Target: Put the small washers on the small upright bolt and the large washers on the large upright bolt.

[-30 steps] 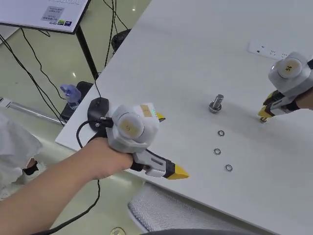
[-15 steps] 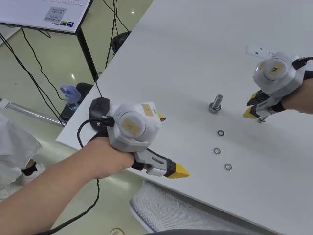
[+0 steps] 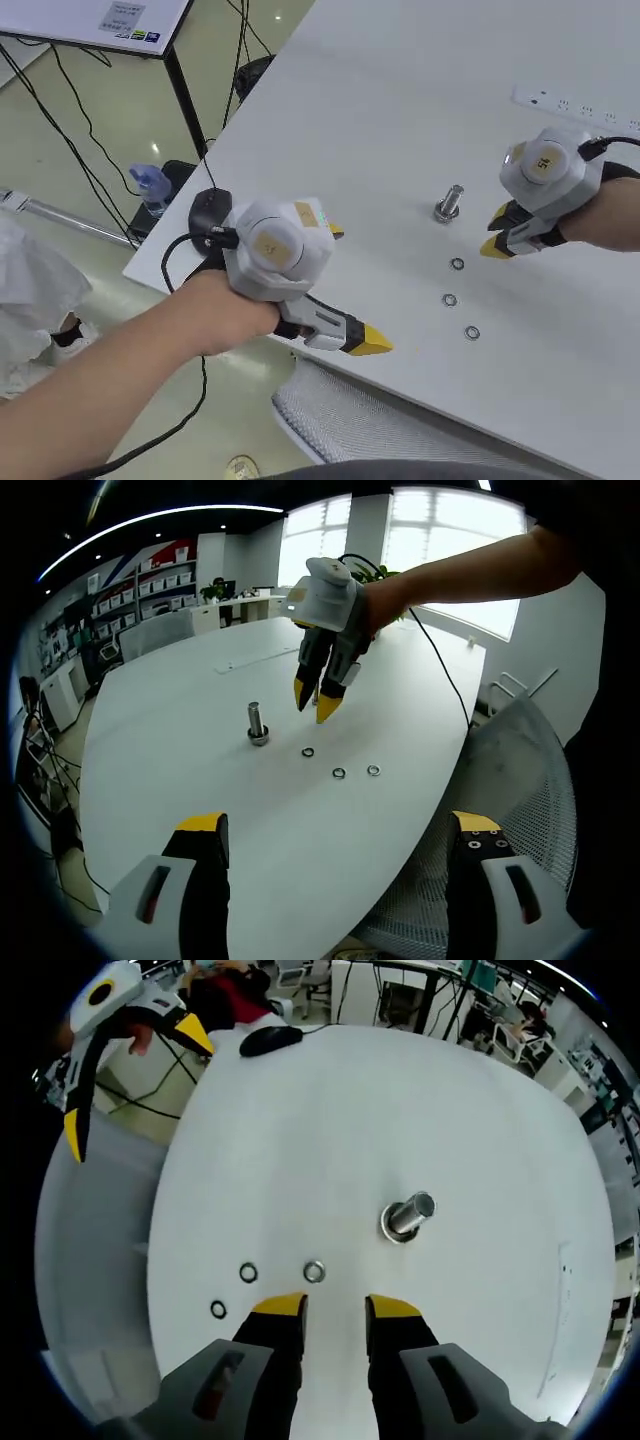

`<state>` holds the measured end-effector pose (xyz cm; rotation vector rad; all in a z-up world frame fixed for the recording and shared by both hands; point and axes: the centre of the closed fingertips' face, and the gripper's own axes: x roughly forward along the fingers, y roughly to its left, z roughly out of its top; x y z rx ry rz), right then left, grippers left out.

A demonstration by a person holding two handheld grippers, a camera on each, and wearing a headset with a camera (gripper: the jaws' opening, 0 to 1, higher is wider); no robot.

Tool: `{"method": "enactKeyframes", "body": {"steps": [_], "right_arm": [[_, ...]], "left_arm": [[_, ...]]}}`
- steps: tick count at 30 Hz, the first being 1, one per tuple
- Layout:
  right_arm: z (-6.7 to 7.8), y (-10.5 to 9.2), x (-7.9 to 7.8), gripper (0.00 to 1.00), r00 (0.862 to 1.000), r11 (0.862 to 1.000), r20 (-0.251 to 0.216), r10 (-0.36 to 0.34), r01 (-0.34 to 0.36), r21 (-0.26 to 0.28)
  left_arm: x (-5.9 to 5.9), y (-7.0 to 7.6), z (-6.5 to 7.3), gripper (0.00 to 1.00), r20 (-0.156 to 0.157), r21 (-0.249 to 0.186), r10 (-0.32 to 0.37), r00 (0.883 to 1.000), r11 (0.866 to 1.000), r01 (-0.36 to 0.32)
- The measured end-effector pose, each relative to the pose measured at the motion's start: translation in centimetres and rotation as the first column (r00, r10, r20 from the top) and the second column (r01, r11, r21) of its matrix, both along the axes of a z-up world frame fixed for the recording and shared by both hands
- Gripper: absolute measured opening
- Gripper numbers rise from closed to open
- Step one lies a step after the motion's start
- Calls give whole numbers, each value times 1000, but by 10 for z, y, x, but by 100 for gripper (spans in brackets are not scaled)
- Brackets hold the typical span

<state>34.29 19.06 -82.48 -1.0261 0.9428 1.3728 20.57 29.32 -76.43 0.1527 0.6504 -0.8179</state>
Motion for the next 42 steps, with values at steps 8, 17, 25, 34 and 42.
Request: {"method": "enactKeyframes", "body": {"steps": [8,17,25,34,42], "right_arm": [[-17,7,-10,25,1000,1000,-19,5,-5,3],[-37,13,-17,25,1000,1000,-26,-6,6,-3],[-45,12,-18,25,1000,1000,-18,-12,12,-16],[-45,13,-17,23,1000,1000,-5,-8,8,-19],[-46,13,-19,19,1000,999,-2,4,-4,-43]], "left_arm": [[2,0,2,90,8,-5,3,1000,1000,-3],[-3,-1,0,89,-4,-2,-7,1000,1000,7],[-7,2,-2,88,-14,-5,-3,1000,1000,3],[-8,2,-2,87,-18,-10,4,1000,1000,-4],[-8,-1,-1,85,-18,-17,5,1000,1000,-5]]}}
